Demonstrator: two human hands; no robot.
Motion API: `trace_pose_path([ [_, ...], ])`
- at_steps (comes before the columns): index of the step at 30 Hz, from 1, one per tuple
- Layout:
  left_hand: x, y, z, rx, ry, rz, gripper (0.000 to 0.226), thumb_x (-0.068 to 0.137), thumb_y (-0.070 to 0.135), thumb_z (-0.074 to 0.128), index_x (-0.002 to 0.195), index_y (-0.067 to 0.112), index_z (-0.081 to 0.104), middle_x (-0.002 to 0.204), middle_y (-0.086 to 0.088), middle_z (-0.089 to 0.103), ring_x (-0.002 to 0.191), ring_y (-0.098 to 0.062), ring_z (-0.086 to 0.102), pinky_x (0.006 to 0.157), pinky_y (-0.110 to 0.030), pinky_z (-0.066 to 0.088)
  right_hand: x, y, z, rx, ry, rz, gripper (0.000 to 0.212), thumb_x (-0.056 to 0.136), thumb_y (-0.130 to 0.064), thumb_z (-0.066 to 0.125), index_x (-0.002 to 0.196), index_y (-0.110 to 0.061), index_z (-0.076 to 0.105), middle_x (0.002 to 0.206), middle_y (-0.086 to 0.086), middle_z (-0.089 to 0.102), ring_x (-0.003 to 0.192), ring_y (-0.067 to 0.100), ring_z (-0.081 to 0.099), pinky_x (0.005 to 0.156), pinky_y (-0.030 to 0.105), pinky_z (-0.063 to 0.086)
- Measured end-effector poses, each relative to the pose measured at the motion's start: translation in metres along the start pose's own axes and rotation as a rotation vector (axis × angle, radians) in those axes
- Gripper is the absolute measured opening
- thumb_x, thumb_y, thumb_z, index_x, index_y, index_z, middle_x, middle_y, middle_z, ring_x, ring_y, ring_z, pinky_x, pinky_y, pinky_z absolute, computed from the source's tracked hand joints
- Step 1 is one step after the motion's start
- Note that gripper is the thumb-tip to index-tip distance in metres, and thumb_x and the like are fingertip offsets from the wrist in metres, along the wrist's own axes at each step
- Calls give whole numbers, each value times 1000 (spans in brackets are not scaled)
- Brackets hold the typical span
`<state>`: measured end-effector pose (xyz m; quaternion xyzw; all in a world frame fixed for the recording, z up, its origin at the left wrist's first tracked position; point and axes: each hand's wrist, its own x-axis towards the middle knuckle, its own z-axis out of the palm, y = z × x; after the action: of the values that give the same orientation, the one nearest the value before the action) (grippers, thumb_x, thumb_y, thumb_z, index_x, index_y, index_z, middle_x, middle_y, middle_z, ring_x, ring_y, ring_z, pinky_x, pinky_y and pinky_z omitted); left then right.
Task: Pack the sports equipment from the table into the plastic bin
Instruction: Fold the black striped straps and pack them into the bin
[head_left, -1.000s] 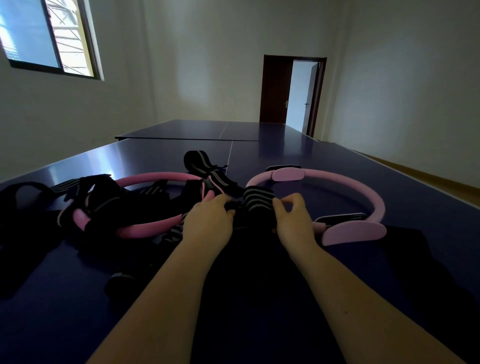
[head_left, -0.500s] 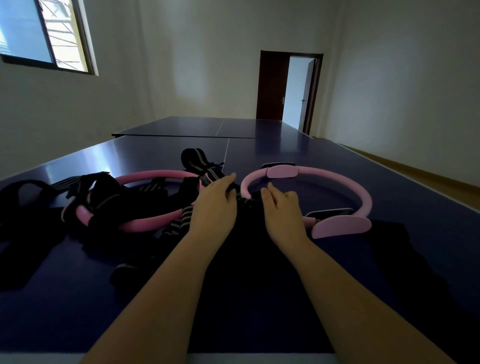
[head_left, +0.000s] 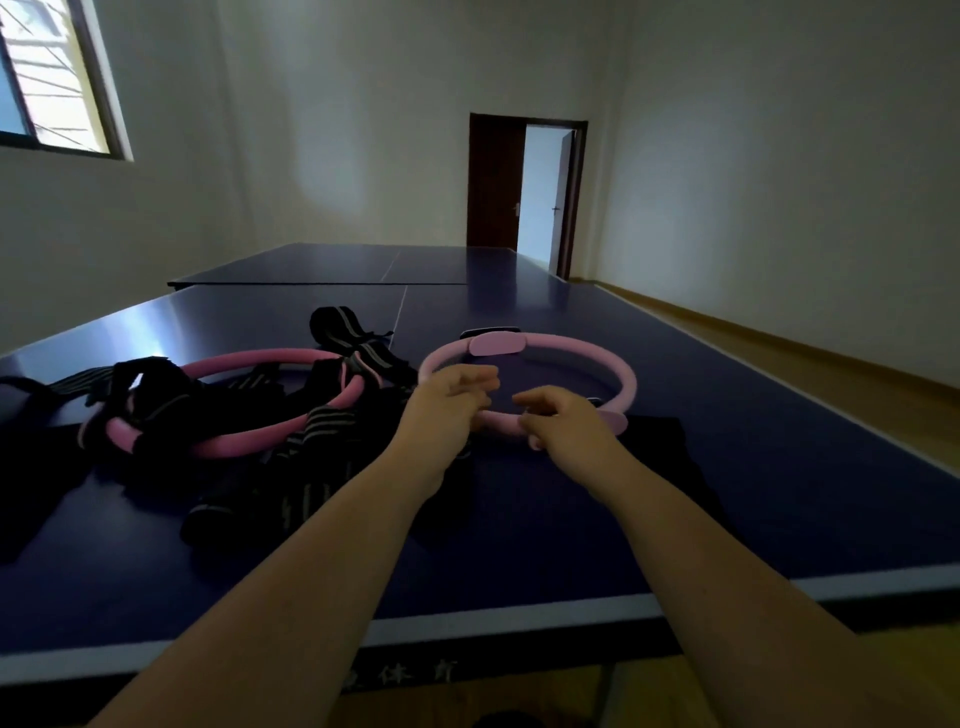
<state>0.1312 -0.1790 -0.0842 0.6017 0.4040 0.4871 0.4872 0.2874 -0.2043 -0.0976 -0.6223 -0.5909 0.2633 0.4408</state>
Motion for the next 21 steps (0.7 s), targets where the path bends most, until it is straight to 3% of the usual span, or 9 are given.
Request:
trace_pose_path([
  [5, -6, 2, 64, -145, -134, -189, 19, 97, 10, 58, 107, 19, 71, 119, -4, 68, 107, -19, 63, 80, -31, 56, -21, 23, -64, -160, 103, 146, 30, 96, -13, 56, 124, -21, 61, 119, -3, 61, 101, 11, 60, 94, 37, 53],
  [9, -5, 0, 129, -151, -238, -365, 24, 98, 13, 57, 120, 14, 67, 128, -7, 60, 117, -23, 57, 91, -34, 53, -40, 49, -97, -199, 141, 232, 33, 95, -10, 54, 126, -17, 61, 120, 3, 64, 102, 17, 63, 94, 39, 52],
  [11, -7, -7, 149, -94, -233, -394, 31, 99, 18, 56, 129, 12, 59, 115, -7, 60, 103, -22, 55, 91, -37, 51, -47, 62, -109, -209, 194, 269, 37, 95, -8, 53, 131, -13, 60, 128, 8, 62, 106, 21, 62, 93, 36, 52],
  [13, -10, -16, 161, -77, -222, -412, 26, 99, 16, 54, 124, 10, 54, 92, -4, 54, 82, -17, 50, 75, -32, 47, -53, 75, -121, -142, 273, 363, 39, 95, -3, 49, 133, -1, 57, 130, 18, 60, 110, 30, 61, 95, 43, 52],
  [15, -9, -24, 171, -155, -221, -477, 15, 100, 8, 50, 114, 12, 48, 87, -2, 49, 82, -18, 50, 75, -31, 46, -53, 89, -133, 11, 297, 470, 30, 96, 4, 44, 121, 13, 58, 113, 17, 62, 102, 33, 60, 91, 41, 50],
  [17, -5, -31, 177, -256, -220, -509, 19, 99, 5, 48, 115, 13, 44, 99, -4, 50, 100, -25, 55, 89, -37, 49, -49, 98, -137, 140, 277, 577, 21, 96, 5, 43, 86, 2, 62, 89, 8, 54, 83, 23, 51, 83, 35, 48],
  [18, -3, -32, 180, -282, -217, -522, 20, 98, 4, 48, 117, 11, 45, 105, -5, 50, 104, -27, 55, 89, -38, 51, -47, 101, -138, 202, 278, 604, 22, 94, 4, 47, 78, -7, 57, 85, 8, 52, 80, 21, 50, 80, 35, 49],
  [20, 1, -37, 185, -292, -206, -544, 14, 98, 3, 49, 110, 3, 55, 100, -9, 55, 88, -23, 58, 71, -31, 53, -41, 106, -137, 300, 321, 598, 6, 89, 1, 59, 87, -4, 61, 92, 13, 62, 82, 25, 60, 72, 35, 54],
  [21, 2, -38, 186, -281, -205, -542, 12, 98, 2, 50, 105, 1, 59, 94, -11, 58, 80, -21, 58, 64, -29, 51, -42, 102, -134, 319, 306, 597, 9, 87, 0, 64, 96, 1, 63, 98, 17, 65, 87, 29, 64, 73, 37, 57],
])
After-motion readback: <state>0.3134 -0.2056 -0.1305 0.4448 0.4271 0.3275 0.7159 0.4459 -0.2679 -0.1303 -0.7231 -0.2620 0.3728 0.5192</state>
